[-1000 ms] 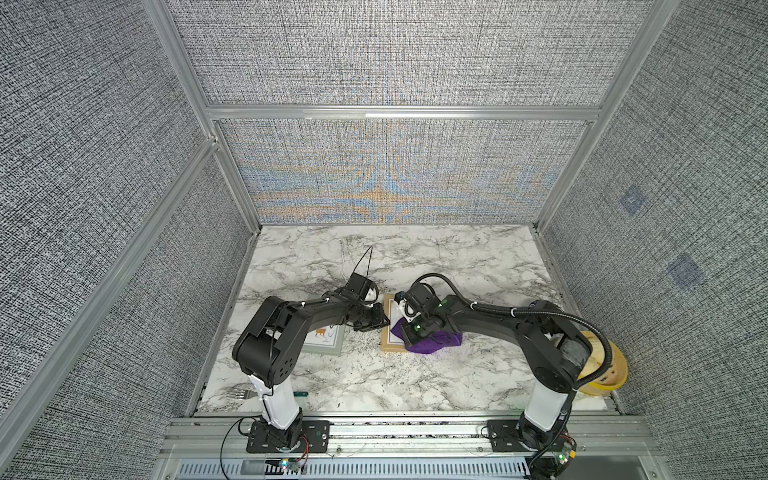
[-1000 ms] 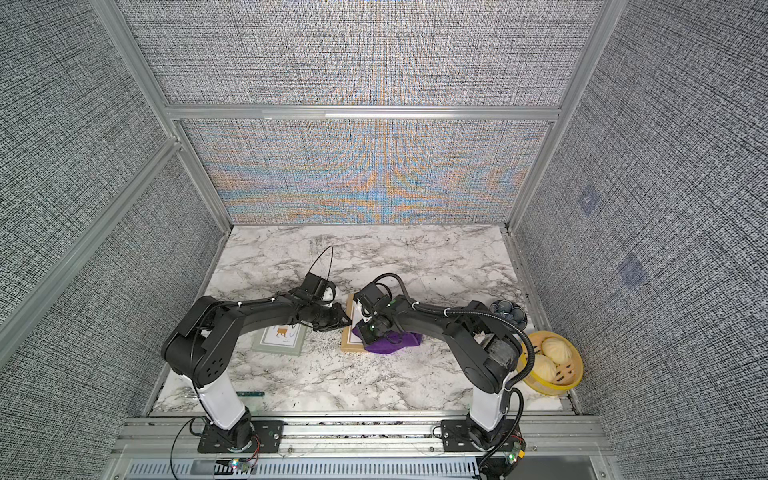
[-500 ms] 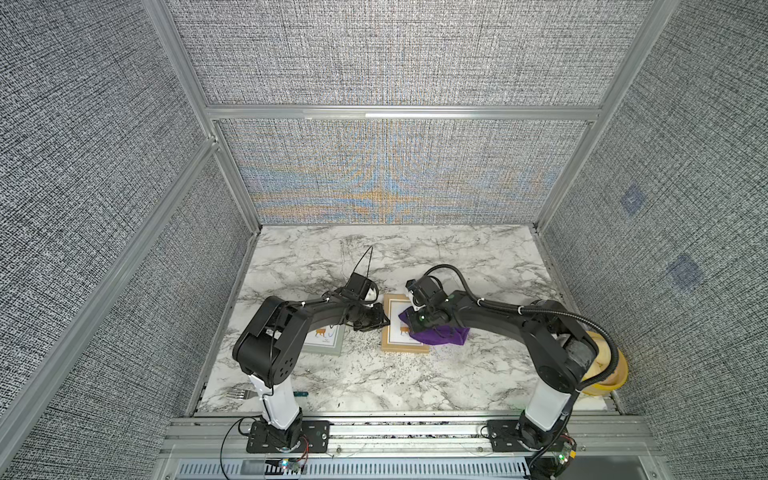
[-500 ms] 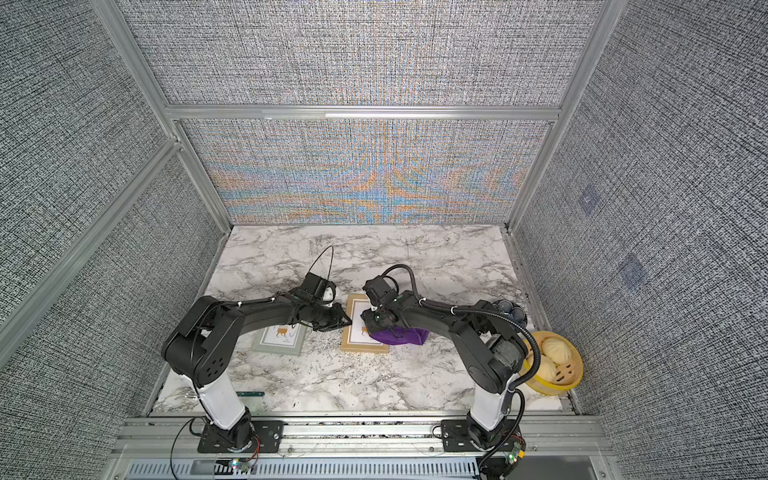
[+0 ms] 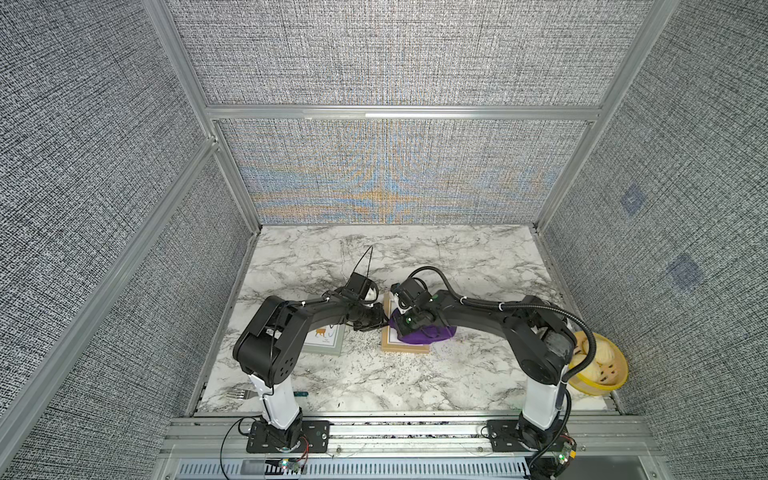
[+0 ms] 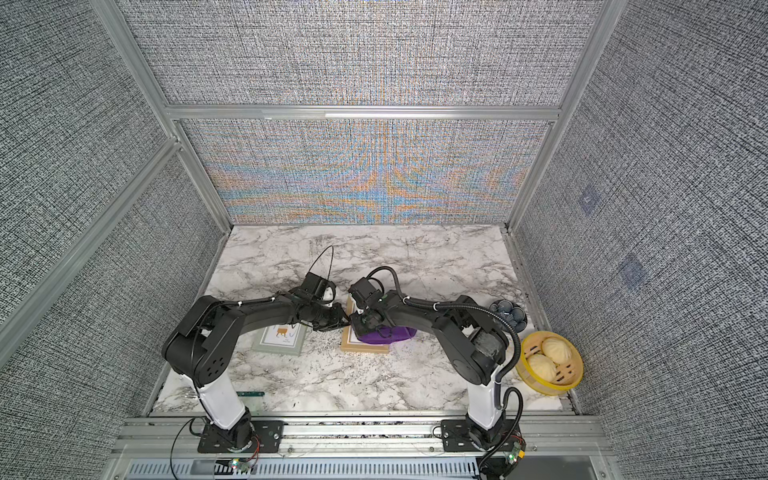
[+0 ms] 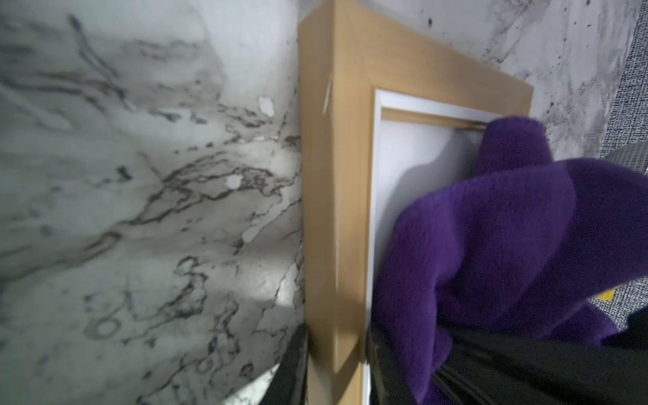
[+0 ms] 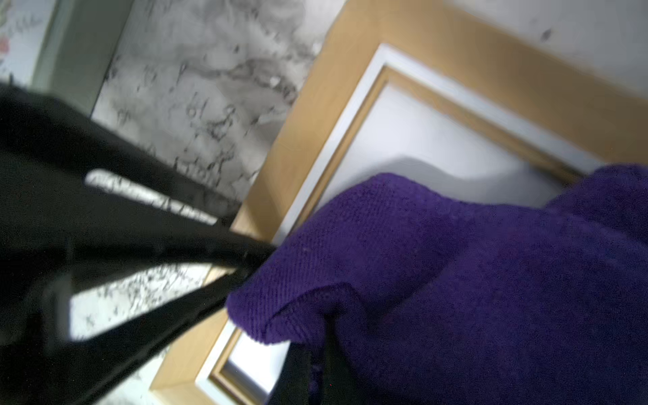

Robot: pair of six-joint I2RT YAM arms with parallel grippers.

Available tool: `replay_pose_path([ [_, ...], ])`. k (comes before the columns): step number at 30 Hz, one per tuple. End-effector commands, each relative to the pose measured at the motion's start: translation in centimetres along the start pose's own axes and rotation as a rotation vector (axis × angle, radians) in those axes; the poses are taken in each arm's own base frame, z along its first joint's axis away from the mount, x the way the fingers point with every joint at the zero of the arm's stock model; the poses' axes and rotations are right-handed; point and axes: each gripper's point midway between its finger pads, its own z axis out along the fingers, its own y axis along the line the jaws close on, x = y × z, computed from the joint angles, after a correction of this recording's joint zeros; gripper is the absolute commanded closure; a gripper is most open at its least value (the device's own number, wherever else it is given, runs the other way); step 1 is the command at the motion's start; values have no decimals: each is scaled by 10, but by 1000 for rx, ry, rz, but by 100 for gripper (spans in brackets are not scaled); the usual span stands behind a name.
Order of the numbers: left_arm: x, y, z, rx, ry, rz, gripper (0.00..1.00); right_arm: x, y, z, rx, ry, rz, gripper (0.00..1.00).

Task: Wipe the picture frame with a cloth
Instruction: Wipe the dirt from the picture frame.

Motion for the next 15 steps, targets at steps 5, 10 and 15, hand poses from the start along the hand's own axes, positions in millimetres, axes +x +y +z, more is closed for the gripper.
replay_pose_path([
  [5,57,77,-1,-333,170,-115,92,26,-7,-9,-7,40,-48,100],
  [10,56,76,-1,-331,168,-112,92,72,9,-17,-107,150,-156,100],
  [15,56,78,0,-334,167,-115,92,56,2,1,-28,134,-130,100],
])
